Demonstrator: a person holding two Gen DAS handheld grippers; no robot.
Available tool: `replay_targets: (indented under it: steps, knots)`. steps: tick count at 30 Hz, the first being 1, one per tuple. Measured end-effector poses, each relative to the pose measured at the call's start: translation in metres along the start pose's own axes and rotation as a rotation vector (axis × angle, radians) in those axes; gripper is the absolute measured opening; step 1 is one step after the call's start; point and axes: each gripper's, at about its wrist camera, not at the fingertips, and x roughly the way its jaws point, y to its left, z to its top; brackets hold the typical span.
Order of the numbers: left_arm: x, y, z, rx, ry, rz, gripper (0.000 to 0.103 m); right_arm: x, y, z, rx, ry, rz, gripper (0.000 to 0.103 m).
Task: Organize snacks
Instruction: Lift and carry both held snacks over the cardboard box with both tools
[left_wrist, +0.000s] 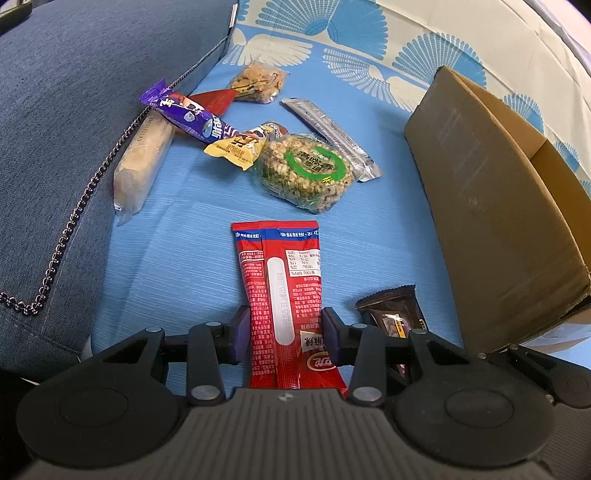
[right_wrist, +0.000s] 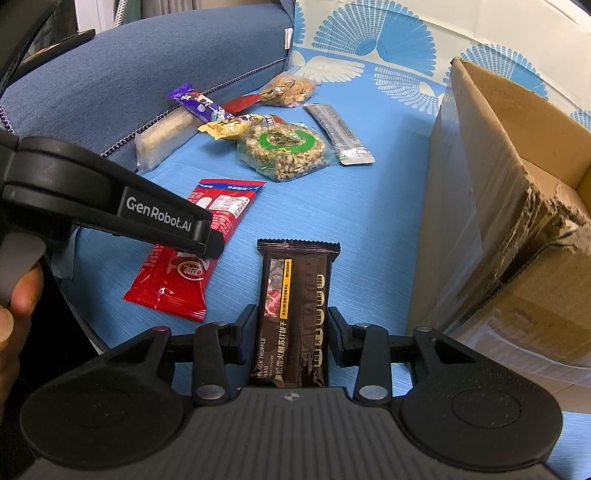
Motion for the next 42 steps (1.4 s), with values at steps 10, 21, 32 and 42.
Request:
replay_targets:
  steps: [10, 21, 32, 42]
  knots:
    - [0.000, 0.000, 0.000, 0.000, -0.001, 0.000, 0.045, 0.001, 0.001, 0.000, -0.003, -0.001, -0.013, 0.041]
    - [-0.011, -0.001, -0.002, 0.004, -0.057, -0.011, 0.044, -0.002, 0.002, -0.001, -0.011, -0.007, -0.026, 0.041]
    - [-0.064, -0.005, -0.009, -0.044, -0.266, -0.077, 0.044, -0.028, 0.008, -0.001, -0.053, -0.104, 0.007, 0.041]
    - [-0.084, 0.014, -0.002, -0.193, -0.311, -0.082, 0.044, -0.068, -0.002, 0.018, -0.017, -0.299, 0.077, 0.041]
